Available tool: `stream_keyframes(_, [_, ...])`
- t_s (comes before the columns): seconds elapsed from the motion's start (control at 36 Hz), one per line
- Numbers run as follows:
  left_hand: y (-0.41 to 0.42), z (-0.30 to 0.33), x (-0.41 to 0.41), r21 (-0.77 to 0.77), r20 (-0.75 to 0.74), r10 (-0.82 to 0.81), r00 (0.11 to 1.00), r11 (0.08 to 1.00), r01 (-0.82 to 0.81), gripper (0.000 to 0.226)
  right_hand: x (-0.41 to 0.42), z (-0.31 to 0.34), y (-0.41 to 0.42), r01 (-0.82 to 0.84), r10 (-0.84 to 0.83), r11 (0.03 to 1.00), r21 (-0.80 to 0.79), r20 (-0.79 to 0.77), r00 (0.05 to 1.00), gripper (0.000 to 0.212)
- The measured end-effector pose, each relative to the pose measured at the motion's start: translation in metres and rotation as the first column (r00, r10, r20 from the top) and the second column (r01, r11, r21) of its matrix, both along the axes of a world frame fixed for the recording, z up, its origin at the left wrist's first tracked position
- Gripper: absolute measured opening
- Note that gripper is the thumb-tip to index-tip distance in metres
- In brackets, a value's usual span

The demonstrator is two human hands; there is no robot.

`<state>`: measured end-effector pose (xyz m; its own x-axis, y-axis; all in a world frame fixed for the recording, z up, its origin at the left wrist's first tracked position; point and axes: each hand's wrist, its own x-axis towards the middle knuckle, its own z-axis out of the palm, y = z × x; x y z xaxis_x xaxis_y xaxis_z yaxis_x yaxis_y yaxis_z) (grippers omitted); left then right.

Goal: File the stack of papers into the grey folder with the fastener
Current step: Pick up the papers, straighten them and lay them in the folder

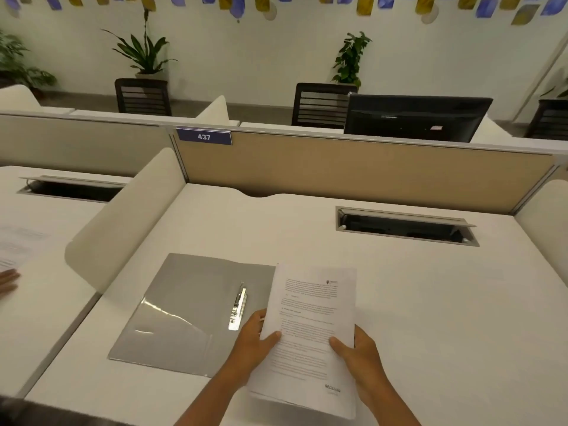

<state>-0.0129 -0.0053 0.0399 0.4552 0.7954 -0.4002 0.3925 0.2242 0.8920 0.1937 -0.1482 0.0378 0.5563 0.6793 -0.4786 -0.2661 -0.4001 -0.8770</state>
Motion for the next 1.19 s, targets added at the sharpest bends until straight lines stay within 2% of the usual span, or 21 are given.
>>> stream_keyframes(0.22, [0.025,-0.013,-0.062,-0.060,-0.069,0.113,0.991,0.991,-0.117,0.032,-0.023,-0.011,0.031,0.002,-0.003,1.000,-0.005,-0.086,0.996,0.034])
stream_keyframes(0.42, [0.039,-0.016,-0.109,0.005,-0.149,0.221,0.964,0.975,-0.223,0.021,-0.039,-0.020,0.057,-0.001,0.001,1.000,-0.009,-0.104,0.995,0.034])
stream_keyframes(0.58, [0.042,-0.022,-0.126,0.022,-0.196,0.175,0.965,0.984,-0.174,0.017,-0.044,-0.029,0.070,-0.002,0.000,1.000,-0.027,-0.097,0.995,0.033])
stream_keyframes(0.69, [0.041,-0.025,-0.129,0.113,-0.230,0.126,0.965,0.988,-0.102,0.016,-0.044,-0.035,0.075,0.003,-0.007,0.999,-0.037,-0.092,0.996,0.031])
stream_keyframes(0.92, [0.041,-0.041,-0.126,0.139,-0.294,0.009,0.956,0.990,0.033,0.030,-0.046,-0.041,0.081,0.004,-0.009,0.999,-0.052,-0.086,0.996,0.031])
stream_keyframes(1.08, [0.037,-0.063,-0.123,0.225,-0.408,-0.048,0.912,0.963,0.151,0.053,-0.048,-0.043,0.090,-0.014,0.010,0.998,-0.054,-0.084,0.996,0.033])
stream_keyframes(1.14, [0.036,-0.070,-0.121,0.259,-0.460,-0.061,0.886,0.945,0.200,0.064,-0.047,-0.045,0.091,-0.022,0.017,0.998,-0.057,-0.079,0.997,0.034])
stream_keyframes(1.19, [0.035,-0.078,-0.120,0.276,-0.521,-0.076,0.850,0.927,0.252,0.087,-0.046,-0.046,0.092,-0.035,0.031,0.998,-0.058,-0.074,0.997,0.035])
